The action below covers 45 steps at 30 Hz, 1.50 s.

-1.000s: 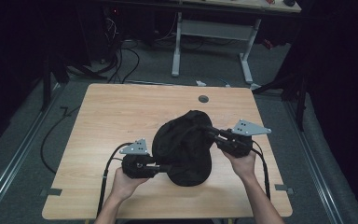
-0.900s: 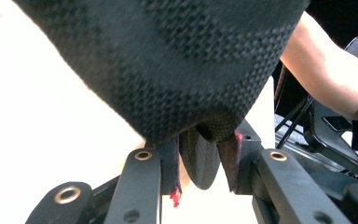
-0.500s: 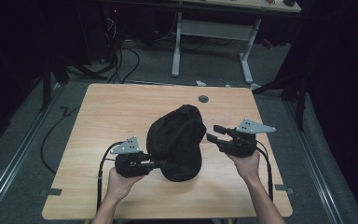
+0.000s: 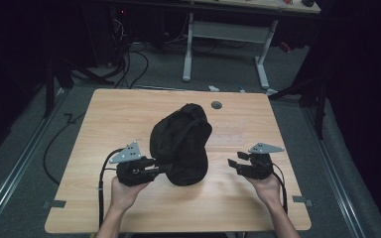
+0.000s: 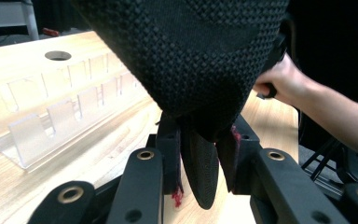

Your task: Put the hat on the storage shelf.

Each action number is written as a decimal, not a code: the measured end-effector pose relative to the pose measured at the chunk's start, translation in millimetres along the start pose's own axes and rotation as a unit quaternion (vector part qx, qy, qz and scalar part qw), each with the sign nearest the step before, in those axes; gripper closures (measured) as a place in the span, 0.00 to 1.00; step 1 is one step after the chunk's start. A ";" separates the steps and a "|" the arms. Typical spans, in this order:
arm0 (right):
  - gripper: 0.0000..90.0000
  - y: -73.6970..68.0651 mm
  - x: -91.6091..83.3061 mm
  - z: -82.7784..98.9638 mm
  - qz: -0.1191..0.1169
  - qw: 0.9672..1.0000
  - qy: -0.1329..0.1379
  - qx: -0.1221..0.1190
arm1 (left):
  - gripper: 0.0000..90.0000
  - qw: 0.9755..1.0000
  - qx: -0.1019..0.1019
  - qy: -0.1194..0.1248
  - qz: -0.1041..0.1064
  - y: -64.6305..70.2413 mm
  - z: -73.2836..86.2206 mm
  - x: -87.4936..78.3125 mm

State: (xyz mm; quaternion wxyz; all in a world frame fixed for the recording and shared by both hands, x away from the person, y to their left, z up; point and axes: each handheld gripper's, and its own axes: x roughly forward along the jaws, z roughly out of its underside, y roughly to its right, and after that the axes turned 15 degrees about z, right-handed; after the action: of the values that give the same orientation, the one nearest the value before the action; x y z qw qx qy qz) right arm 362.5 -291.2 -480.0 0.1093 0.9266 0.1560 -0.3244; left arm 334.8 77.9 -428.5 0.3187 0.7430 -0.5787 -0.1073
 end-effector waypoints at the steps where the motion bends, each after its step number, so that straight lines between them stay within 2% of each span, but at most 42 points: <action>1: 0.50 1.7 6.5 8.9 0.016 1.000 -0.019 -0.001 | 0.80 1.000 0.001 0.003 -0.002 0.3 -1.9 -0.7; 4: 0.48 3.0 15.1 19.3 0.044 0.998 -0.039 -0.007 | 0.80 1.000 0.000 0.010 -0.009 -0.3 -5.0 -1.0; 6: 0.48 2.7 19.8 26.1 0.067 0.997 -0.042 -0.015 | 0.80 1.000 0.001 0.013 -0.015 -1.3 -6.8 -1.1; 10: 0.45 0.7 27.6 38.4 0.078 0.996 -0.040 -0.019 | 0.80 0.999 0.007 0.022 -0.023 -0.2 -11.0 -1.0; 11: 0.44 1.4 28.5 42.0 0.075 0.997 -0.026 -0.012 | 0.80 0.999 0.010 0.024 -0.024 0.5 -12.3 -1.0; 12: 0.44 1.4 28.5 42.0 0.075 0.997 -0.026 -0.012 | 0.80 0.999 0.010 0.024 -0.024 0.5 -12.3 -1.0; 13: 0.44 3.9 28.6 42.7 0.073 0.997 -0.031 0.004 | 0.80 0.999 0.017 0.028 -0.026 2.4 -15.0 -1.2; 20: 0.42 3.7 28.9 42.7 0.078 0.996 -0.032 0.006 | 0.80 0.999 0.028 0.037 -0.026 8.7 -22.4 -1.9; 24: 0.42 3.7 28.9 42.7 0.078 0.996 -0.032 0.006 | 0.80 0.997 0.047 0.046 -0.038 11.6 -28.7 -3.0; 27: 0.42 3.7 28.9 42.7 0.077 0.996 -0.032 0.005 | 0.80 0.997 0.051 0.050 -0.040 11.9 -31.9 -3.0; 31: 0.42 3.7 28.9 42.7 0.077 0.997 -0.032 0.004 | 0.80 0.995 0.064 0.053 -0.046 11.2 -37.7 0.7; 34: 0.42 3.7 28.9 42.7 0.077 0.997 -0.032 0.004 | 0.80 0.995 0.073 0.045 -0.049 10.1 -41.8 6.2; 35: 0.42 3.6 28.9 42.7 0.077 0.997 -0.032 0.004 | 0.80 0.994 0.082 0.040 -0.053 8.8 -44.7 9.7; 41: 0.41 3.6 28.8 42.6 0.077 0.997 -0.032 0.004 | 0.80 0.993 0.093 0.044 -0.062 4.1 -54.6 15.3; 43: 0.41 3.6 28.8 42.7 0.077 0.997 -0.032 0.004 | 0.80 0.991 0.103 0.046 -0.069 1.9 -58.7 19.2; 44: 0.41 3.7 28.8 42.7 0.077 0.997 -0.032 0.004 | 0.80 0.991 0.103 0.046 -0.069 1.9 -58.7 19.2; 45: 0.41 3.7 28.9 42.7 0.076 0.997 -0.032 0.004 | 0.80 0.990 0.114 0.048 -0.074 0.3 -60.7 21.8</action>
State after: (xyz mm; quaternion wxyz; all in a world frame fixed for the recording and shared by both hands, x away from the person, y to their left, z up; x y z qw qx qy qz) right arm 361.0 -301.2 -530.6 0.1348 0.9253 0.0797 -0.3454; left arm 373.3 78.8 -376.8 0.2501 0.8194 -0.5150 -0.0279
